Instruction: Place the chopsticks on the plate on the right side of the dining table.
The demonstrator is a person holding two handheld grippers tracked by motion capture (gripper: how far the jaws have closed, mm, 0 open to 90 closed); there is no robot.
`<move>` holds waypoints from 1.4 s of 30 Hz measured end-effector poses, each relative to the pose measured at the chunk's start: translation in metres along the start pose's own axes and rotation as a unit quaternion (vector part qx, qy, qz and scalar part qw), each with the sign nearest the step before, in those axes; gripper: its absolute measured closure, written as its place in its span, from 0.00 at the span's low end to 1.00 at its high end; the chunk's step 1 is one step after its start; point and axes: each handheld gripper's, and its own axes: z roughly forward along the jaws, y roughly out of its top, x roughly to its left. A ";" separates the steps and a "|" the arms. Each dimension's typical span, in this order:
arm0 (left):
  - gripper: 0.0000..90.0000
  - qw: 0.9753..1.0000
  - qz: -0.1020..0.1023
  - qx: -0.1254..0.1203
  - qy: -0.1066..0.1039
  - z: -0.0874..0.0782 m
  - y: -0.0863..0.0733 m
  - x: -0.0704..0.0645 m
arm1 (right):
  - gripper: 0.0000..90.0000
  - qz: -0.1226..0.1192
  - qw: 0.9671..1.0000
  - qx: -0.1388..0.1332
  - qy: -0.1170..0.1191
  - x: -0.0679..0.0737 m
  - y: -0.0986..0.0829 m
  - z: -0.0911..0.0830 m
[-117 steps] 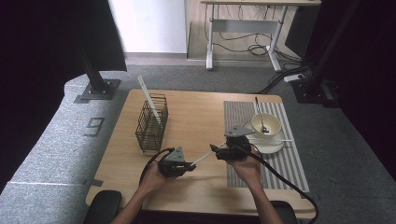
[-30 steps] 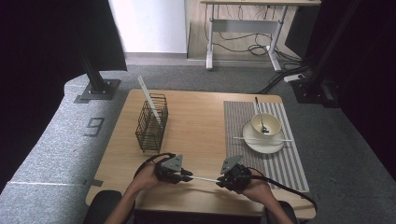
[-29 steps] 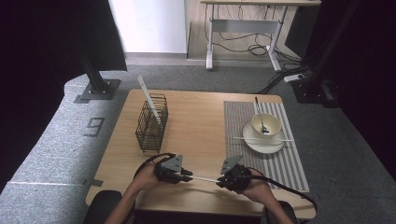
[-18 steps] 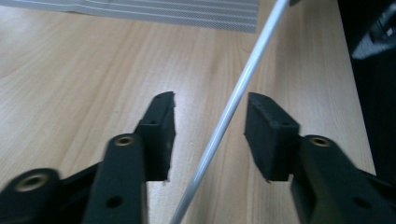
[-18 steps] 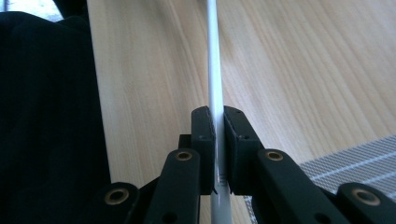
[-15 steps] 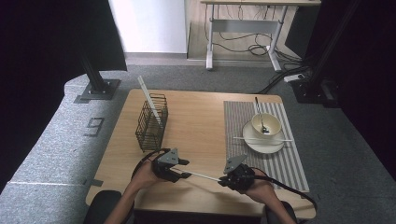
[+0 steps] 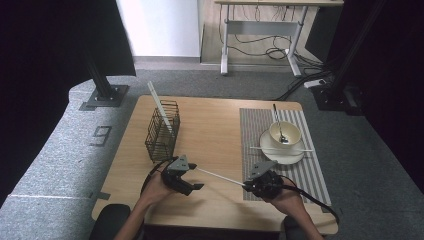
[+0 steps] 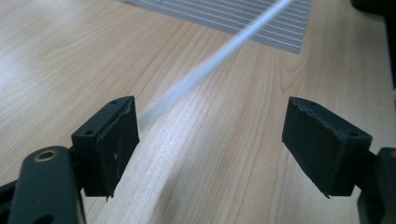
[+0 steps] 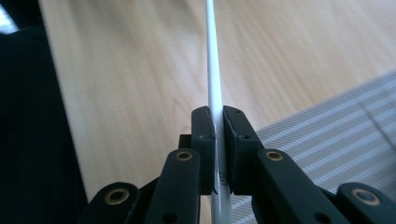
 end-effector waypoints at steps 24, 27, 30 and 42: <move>0.08 0.996 -0.044 0.066 0.048 0.025 -0.016 0.006 | 0.92 0.106 0.988 -0.020 -0.111 -0.052 -0.039 -0.043; 0.08 0.995 -0.046 0.070 0.049 0.027 -0.017 0.006 | 0.92 0.125 0.984 -0.019 -0.128 -0.062 -0.047 -0.046; 0.08 0.995 -0.044 0.076 0.048 0.031 -0.018 0.006 | 0.92 0.145 0.979 -0.021 -0.140 -0.070 -0.056 -0.047; 0.05 0.994 -0.036 0.088 0.050 0.040 -0.019 0.002 | 0.92 0.189 0.965 0.001 -0.180 -0.099 -0.084 -0.037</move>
